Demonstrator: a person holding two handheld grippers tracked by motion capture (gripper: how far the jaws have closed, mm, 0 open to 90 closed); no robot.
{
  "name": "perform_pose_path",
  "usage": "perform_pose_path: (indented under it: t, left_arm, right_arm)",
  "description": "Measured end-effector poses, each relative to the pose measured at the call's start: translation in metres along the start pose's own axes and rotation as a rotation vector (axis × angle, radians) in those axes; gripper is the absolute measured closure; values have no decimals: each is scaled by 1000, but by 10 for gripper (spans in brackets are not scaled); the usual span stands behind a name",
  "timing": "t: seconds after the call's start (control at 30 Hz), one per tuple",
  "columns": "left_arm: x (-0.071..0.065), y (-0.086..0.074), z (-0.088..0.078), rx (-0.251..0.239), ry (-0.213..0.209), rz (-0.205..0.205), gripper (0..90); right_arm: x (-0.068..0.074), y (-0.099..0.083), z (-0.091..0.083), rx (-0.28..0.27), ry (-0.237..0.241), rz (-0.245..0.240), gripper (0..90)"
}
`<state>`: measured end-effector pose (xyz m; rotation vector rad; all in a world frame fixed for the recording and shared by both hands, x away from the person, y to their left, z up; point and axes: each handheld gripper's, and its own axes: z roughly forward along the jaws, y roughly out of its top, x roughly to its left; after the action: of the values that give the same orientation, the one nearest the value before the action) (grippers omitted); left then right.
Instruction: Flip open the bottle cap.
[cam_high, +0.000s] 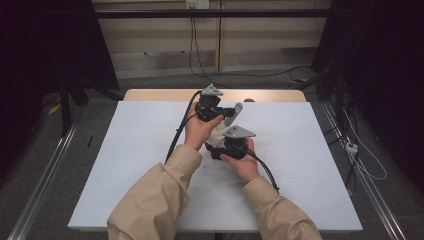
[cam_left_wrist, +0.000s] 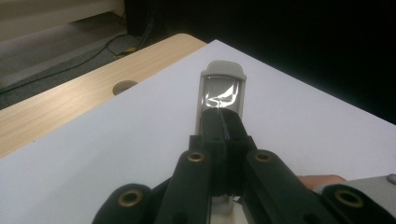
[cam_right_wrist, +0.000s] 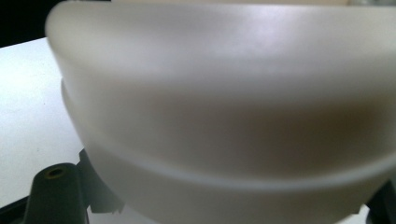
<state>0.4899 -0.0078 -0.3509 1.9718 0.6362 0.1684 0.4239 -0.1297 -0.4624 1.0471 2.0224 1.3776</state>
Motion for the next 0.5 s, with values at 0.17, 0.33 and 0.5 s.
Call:
perform_pose_path:
  t: [0.17,0.33,0.5]
  left_arm:
    - [0,0,2,2,0,-3,900]
    - [1,-1,3,9,1,4,900]
    - [0,-2,5,7,1,3,900]
  right_arm:
    - [0,0,0,0,1,1,187]
    - [0,0,0,1,2,-6,187]
    - [0,0,0,2,3,-6,187]
